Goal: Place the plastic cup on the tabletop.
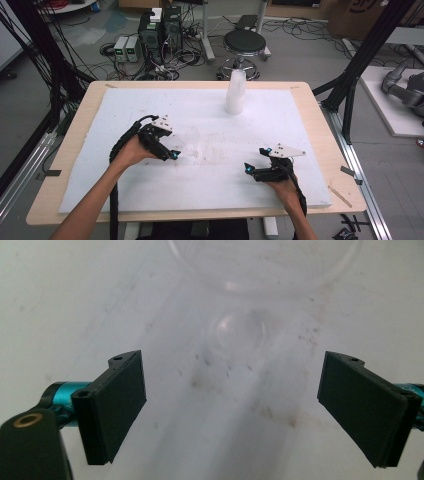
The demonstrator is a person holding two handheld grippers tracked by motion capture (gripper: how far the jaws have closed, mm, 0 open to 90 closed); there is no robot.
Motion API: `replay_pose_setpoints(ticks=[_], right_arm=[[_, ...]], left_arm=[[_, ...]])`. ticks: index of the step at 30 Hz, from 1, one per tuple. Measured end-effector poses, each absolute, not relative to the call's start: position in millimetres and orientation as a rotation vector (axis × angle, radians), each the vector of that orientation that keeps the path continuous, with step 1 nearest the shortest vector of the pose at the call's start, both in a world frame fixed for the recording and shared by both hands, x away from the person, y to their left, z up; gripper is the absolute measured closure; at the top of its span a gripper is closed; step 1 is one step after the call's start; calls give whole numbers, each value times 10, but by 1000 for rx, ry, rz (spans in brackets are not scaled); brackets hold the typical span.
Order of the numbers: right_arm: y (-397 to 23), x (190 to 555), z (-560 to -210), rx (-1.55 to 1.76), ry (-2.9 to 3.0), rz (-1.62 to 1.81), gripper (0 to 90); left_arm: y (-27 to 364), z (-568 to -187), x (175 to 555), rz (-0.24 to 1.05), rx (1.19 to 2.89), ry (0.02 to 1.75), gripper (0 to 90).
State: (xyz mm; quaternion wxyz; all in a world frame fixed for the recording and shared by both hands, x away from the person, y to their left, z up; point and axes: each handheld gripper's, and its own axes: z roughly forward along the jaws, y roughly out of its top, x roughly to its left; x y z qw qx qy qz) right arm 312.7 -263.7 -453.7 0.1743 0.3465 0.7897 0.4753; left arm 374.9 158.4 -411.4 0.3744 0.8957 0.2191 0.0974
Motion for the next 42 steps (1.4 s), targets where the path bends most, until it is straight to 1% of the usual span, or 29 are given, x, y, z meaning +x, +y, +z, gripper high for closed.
replay_pose_setpoints(ticks=[5, 8, 12, 16, 24, 29, 42], right_arm=[[-2648, 3119, -4537, 977, 2222, 1355, 152], [-2650, 3114, -4536, 977, 2205, 1356, 152], [-2647, 3092, -4533, 969, 2193, 1351, 152], [-2653, 3081, -4532, 957, 2180, 1358, 152], [-2678, 3049, -4529, 956, 2143, 1392, 152], [-2687, 3055, -4530, 975, 2134, 1398, 152], [-2694, 3044, -4532, 985, 2109, 1394, 152]], left_arm=[[1895, -4170, 3385, 352, 2104, 650, 132], [2037, -4261, 3207, 393, 2005, 707, 132], [2167, -4415, 3015, 443, 1898, 782, 132], [2257, -4554, 2905, 484, 1820, 837, 131], [2302, -4669, 2848, 561, 1746, 849, 131], [2349, -4674, 2822, 557, 1703, 829, 131], [2331, -4679, 2809, 566, 1718, 802, 132]])
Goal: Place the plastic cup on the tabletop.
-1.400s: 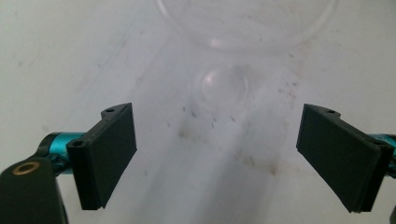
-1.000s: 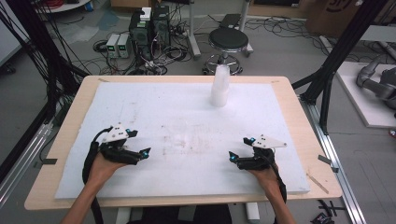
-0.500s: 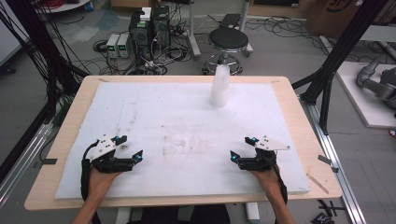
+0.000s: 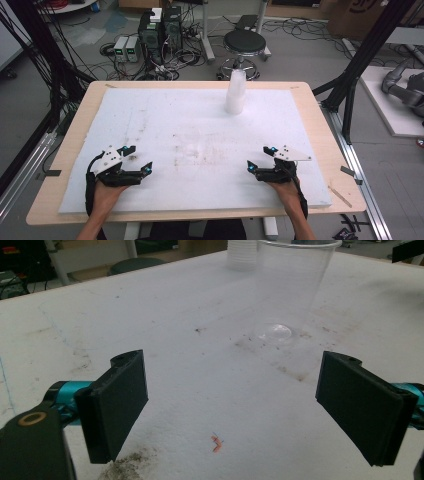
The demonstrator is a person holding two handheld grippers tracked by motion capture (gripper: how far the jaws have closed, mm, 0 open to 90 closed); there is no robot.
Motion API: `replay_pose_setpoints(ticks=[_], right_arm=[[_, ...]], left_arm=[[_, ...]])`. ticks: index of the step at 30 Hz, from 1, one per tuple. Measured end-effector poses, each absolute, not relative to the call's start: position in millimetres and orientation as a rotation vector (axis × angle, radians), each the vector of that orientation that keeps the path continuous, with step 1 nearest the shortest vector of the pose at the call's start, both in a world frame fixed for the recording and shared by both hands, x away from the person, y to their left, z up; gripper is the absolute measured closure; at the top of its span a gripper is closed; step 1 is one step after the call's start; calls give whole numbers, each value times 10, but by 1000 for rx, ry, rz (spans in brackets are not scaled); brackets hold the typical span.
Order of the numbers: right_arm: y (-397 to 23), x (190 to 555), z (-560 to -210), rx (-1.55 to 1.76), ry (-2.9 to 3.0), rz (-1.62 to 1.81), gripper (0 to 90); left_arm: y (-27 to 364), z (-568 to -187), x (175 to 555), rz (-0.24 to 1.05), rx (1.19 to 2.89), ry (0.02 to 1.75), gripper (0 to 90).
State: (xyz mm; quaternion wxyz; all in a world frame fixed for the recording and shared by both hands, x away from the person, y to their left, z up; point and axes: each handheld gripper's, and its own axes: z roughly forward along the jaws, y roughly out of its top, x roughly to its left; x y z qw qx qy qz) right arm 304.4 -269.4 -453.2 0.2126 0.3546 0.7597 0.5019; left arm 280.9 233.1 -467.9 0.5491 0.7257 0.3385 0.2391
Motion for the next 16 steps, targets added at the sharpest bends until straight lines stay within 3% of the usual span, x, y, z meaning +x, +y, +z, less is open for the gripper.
replay_pose_setpoints(ticks=[16], right_arm=[[-2706, 3050, -4534, 976, 2110, 1410, 152]], left_arm=[[2337, -4681, 2822, 555, 1715, 818, 131]])
